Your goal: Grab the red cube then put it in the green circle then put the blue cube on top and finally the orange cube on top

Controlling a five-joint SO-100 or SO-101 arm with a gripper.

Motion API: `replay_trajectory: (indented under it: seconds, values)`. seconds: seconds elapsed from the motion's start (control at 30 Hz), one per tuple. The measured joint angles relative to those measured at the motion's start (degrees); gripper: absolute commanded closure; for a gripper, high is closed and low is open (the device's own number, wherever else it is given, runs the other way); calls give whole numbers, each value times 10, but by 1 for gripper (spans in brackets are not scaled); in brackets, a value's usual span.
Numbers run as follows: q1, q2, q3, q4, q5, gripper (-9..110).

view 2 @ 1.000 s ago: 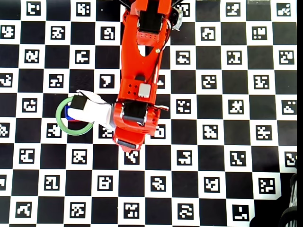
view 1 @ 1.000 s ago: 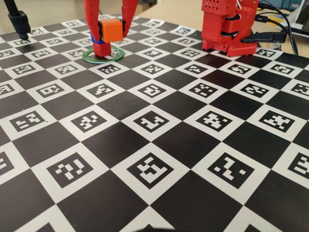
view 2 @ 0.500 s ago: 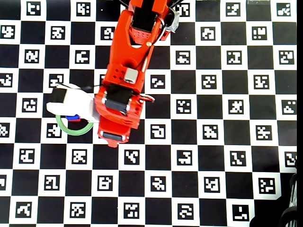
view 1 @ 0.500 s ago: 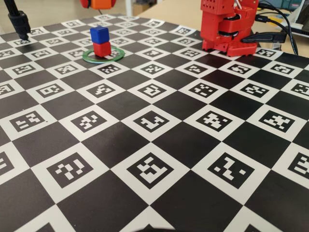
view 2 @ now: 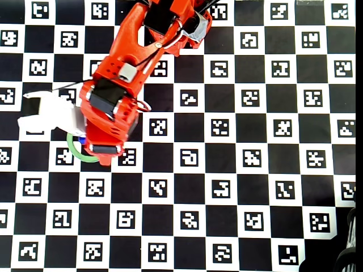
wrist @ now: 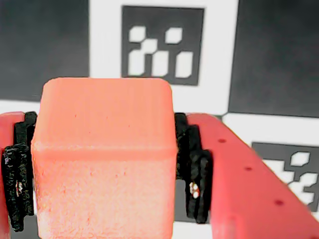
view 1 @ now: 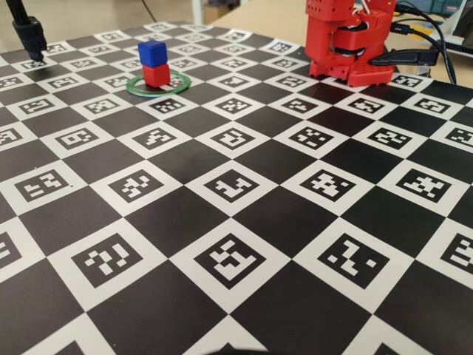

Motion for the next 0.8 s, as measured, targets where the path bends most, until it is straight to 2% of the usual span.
replay_trajectory:
  seconds: [0.33, 0.8]
  values:
    - [46, 0, 59, 0, -86, 98]
    - [79, 0, 95, -47, -116, 98]
